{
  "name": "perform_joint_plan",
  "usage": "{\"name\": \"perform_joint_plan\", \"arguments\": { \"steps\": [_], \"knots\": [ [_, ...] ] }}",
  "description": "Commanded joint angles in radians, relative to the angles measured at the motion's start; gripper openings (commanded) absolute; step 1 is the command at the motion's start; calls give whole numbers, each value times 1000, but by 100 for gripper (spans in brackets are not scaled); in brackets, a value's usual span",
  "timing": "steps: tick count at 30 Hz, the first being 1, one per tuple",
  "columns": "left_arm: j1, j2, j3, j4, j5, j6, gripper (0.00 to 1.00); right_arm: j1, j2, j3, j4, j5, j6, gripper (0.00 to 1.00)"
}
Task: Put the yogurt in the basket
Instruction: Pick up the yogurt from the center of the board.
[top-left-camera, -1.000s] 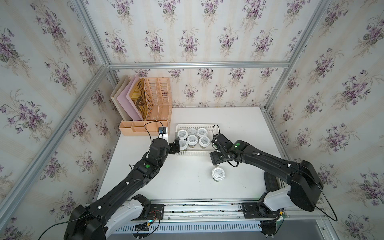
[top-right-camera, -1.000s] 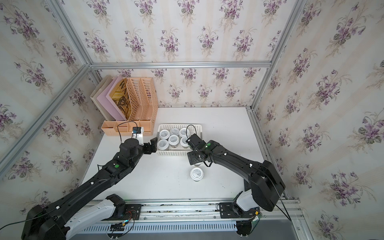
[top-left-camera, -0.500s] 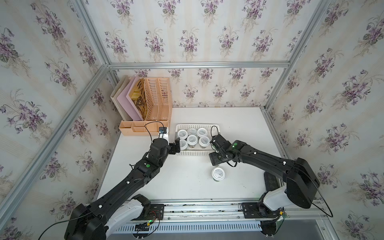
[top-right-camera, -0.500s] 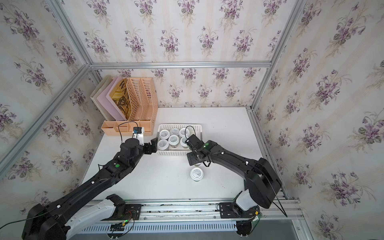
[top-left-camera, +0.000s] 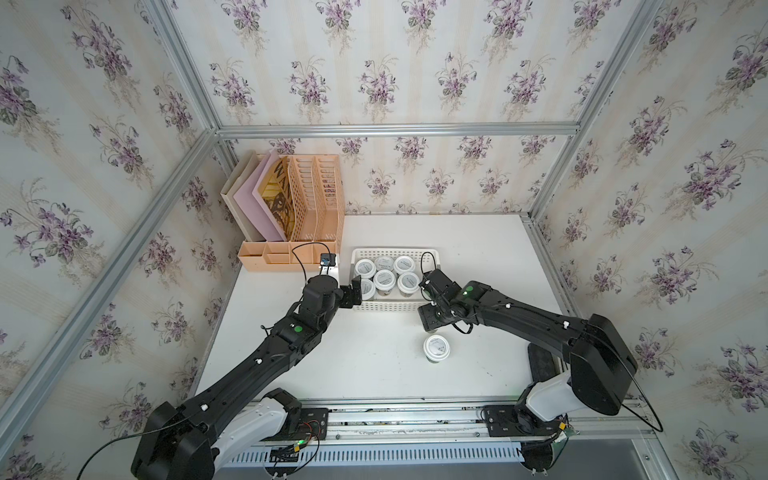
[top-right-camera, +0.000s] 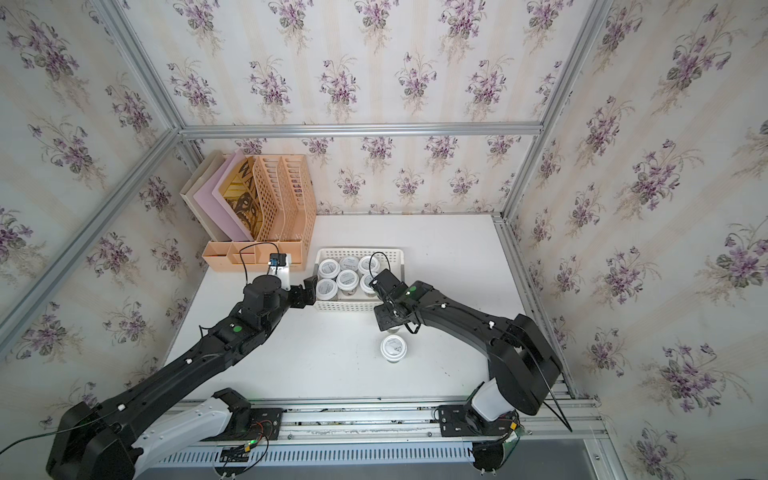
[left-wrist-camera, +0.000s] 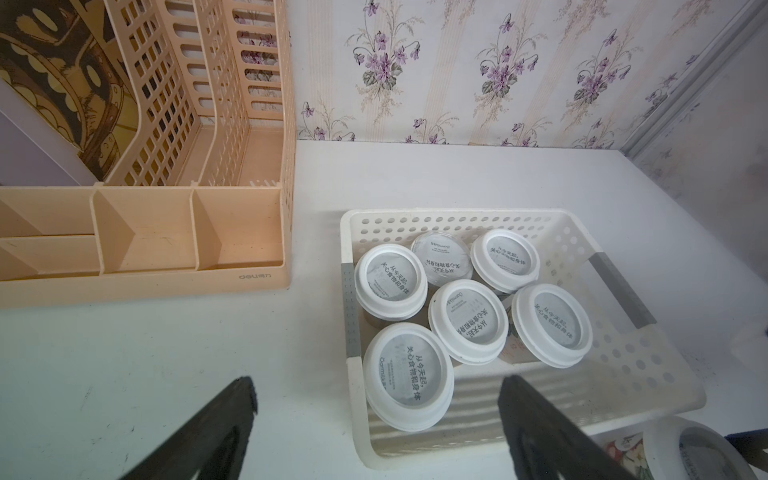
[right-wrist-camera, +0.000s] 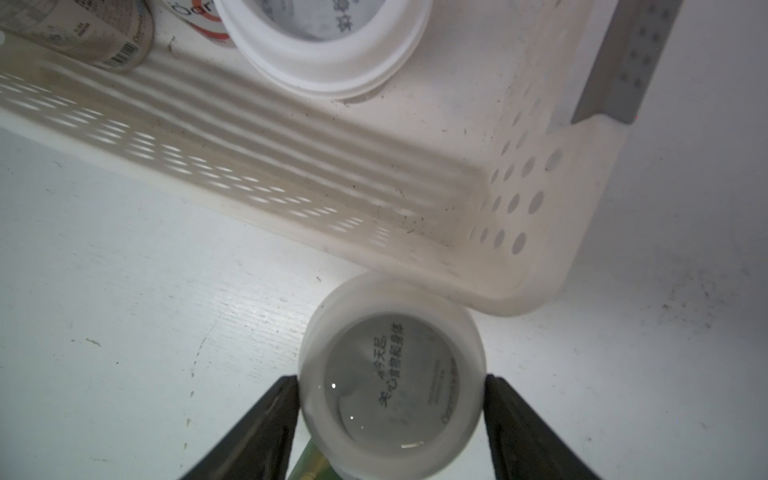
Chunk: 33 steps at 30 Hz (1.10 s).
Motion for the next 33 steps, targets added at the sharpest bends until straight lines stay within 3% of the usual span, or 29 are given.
{"name": "perform_joint_plan", "arguments": {
  "steps": [1, 12, 33],
  "knots": [
    [0, 1, 9, 26, 3, -6, 95, 2, 6, -1, 13, -1, -12, 72],
    [-1, 2, 9, 25, 3, -6, 96, 35, 3, 3, 58, -70, -23, 66],
    [-1, -2, 4, 23, -12, -1, 95, 127, -14, 120, 66, -189, -25, 66]
  ]
}}
